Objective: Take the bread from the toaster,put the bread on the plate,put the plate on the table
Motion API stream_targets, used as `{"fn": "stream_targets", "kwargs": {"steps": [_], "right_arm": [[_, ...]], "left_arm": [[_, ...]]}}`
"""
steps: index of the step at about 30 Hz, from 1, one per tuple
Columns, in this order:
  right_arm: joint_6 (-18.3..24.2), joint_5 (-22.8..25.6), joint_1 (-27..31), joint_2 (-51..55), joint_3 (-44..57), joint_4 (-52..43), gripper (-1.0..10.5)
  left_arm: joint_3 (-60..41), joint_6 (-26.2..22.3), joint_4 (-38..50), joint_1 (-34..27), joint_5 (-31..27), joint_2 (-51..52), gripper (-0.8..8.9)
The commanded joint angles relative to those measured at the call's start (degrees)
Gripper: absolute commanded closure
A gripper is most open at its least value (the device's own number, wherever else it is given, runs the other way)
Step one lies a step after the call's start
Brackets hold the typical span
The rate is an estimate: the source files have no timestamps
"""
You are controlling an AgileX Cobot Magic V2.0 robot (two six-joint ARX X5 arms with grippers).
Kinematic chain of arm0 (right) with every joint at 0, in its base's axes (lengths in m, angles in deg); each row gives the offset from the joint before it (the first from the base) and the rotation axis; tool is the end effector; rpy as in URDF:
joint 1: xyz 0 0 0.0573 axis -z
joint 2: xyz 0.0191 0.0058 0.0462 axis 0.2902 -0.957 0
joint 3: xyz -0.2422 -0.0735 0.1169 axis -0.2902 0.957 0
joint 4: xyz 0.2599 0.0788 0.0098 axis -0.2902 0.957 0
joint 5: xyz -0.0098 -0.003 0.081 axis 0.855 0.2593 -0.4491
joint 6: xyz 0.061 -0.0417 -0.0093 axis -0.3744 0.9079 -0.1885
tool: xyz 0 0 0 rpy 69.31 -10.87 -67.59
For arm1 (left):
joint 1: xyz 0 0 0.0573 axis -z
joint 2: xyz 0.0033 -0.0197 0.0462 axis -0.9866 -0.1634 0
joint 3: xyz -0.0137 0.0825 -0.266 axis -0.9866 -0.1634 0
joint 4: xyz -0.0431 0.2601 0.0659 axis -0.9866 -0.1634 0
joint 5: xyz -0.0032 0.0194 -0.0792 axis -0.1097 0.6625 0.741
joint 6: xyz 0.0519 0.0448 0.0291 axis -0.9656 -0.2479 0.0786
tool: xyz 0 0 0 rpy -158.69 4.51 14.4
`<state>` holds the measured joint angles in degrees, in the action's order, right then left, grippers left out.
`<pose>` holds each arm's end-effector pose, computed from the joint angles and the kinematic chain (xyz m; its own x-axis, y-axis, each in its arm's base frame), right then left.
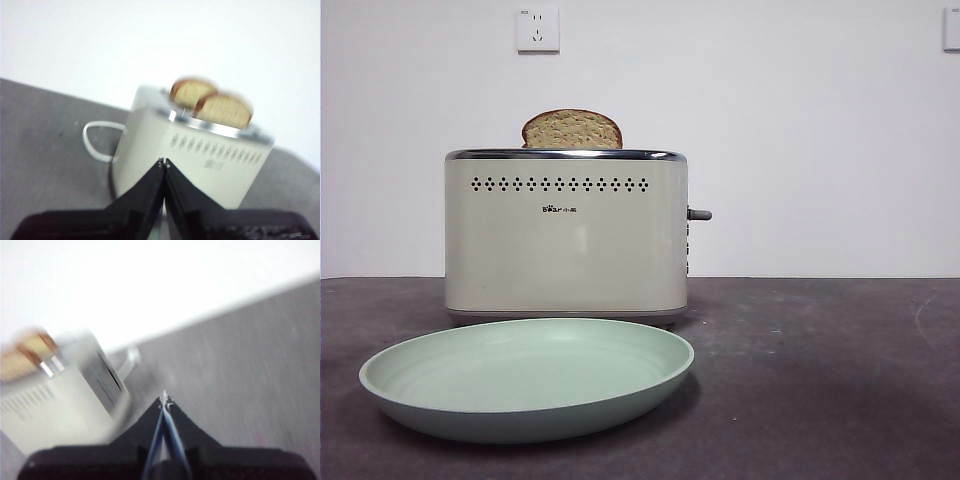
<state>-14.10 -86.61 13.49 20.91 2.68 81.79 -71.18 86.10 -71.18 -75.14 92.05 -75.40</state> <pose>0.1220 0.0162 0.2161 0.9775 0.2109 -0.0042 -0.1959 0.9149 0.3529 0.1220 -0.0207 0.2172 0.9664 -0.2455 0.0762 0.2559 0.8908 -0.3755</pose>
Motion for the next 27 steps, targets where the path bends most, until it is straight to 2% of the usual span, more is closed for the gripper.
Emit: {"fn": "stream_targets", "kwargs": {"steps": [1, 3, 6, 9, 13, 15, 17, 18, 20, 21, 22, 27], "right_arm": [[-0.6, -0.2, -0.1, -4.8, -8.6, -0.8, 9.6], [0.0, -0.9, -0.1, -9.4, -14.4, -0.7, 9.6], [1.3, -5.1, -0.1, -16.9, -23.1, 0.1, 9.6], [2.8, -11.6, -0.1, -24.3, -31.3, 2.4, 9.6], [3.5, -22.8, -0.1, -33.8, -40.9, 7.3, 9.3], [3.5, -26.1, -0.1, -37.7, -44.6, 9.9, 8.4], [3.5, -27.5, -0.1, -41.0, -47.3, 12.4, 7.0], [3.5, -27.5, -0.2, -42.5, -48.6, 13.8, 6.3], [3.5, -27.5, -0.5, -44.4, -49.9, 15.7, 5.6], [3.5, -27.5, -0.6, -45.1, -50.5, 16.7, 5.3], [3.5, -27.5, -0.7, -45.5, -50.8, 17.5, 5.3], [3.6, -27.6, -0.8, -46.1, -50.9, 18.4, 5.4]], "left_arm": [[7.9, 1.0, -2.8, -0.1, 0.5, -3.6, 8.19], [13.5, -0.6, -4.7, -0.1, 1.3, -7.5, 8.2], [22.5, -3.2, -8.2, -0.1, 4.5, -14.6, 8.2], [31.6, -4.9, -12.2, -0.1, 8.3, -22.0, 8.2], [43.3, -5.1, -17.3, -0.1, 18.4, -31.6, 8.19], [48.2, -5.6, -19.6, -0.1, 23.3, -35.6, 8.15], [52.2, -6.7, -21.5, -0.1, 27.4, -39.3, 8.02], [54.2, -6.7, -22.6, -0.1, 28.5, -41.3, 7.69], [56.7, -6.6, -24.8, 0.0, 29.3, -44.0, 5.43], [58.1, -6.6, -26.6, 0.1, 29.2, -45.6, 3.95], [59.1, -6.7, -28.2, 0.1, 29.2, -46.8, 3.33], [62.7, -11.5, -33.4, 0.2, 32.6, -52.9, 3.53]]}}
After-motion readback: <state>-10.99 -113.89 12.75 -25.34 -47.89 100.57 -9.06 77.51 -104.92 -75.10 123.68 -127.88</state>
